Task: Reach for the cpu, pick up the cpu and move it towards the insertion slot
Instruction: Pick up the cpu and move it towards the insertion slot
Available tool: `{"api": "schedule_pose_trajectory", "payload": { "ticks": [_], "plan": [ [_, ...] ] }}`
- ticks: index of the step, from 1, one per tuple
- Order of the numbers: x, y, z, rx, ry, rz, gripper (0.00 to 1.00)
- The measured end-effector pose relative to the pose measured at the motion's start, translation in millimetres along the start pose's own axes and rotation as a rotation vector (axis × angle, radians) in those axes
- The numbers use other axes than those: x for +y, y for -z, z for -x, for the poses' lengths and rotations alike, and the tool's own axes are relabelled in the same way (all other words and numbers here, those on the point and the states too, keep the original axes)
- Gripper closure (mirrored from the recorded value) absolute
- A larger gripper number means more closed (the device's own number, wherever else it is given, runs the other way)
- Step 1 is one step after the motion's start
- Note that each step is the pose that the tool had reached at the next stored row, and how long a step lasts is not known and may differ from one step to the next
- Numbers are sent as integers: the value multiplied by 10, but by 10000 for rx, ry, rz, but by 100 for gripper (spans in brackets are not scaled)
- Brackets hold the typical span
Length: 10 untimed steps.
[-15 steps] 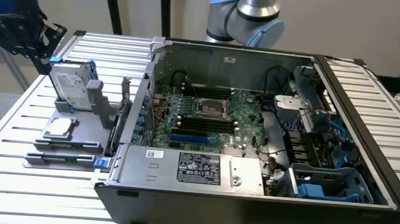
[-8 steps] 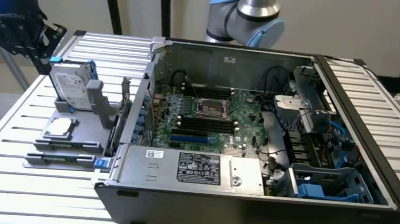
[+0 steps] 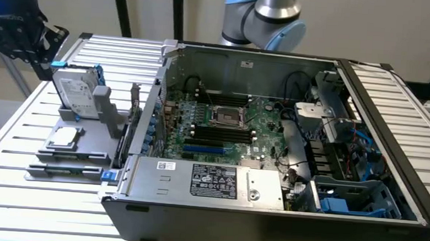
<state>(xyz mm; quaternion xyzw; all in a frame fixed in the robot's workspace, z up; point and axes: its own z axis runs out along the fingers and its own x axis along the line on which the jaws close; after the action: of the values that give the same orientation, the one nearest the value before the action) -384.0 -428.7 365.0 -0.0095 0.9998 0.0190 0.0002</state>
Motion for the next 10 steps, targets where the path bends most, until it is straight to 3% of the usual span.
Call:
{"api": "schedule_pose_trajectory", "payload": {
  "ticks": [6, 10],
  "plan": [
    [12, -62, -254, -43, 12, 0, 89],
    [64, -107, -330, -41, 39, -1, 89]
  ]
}}
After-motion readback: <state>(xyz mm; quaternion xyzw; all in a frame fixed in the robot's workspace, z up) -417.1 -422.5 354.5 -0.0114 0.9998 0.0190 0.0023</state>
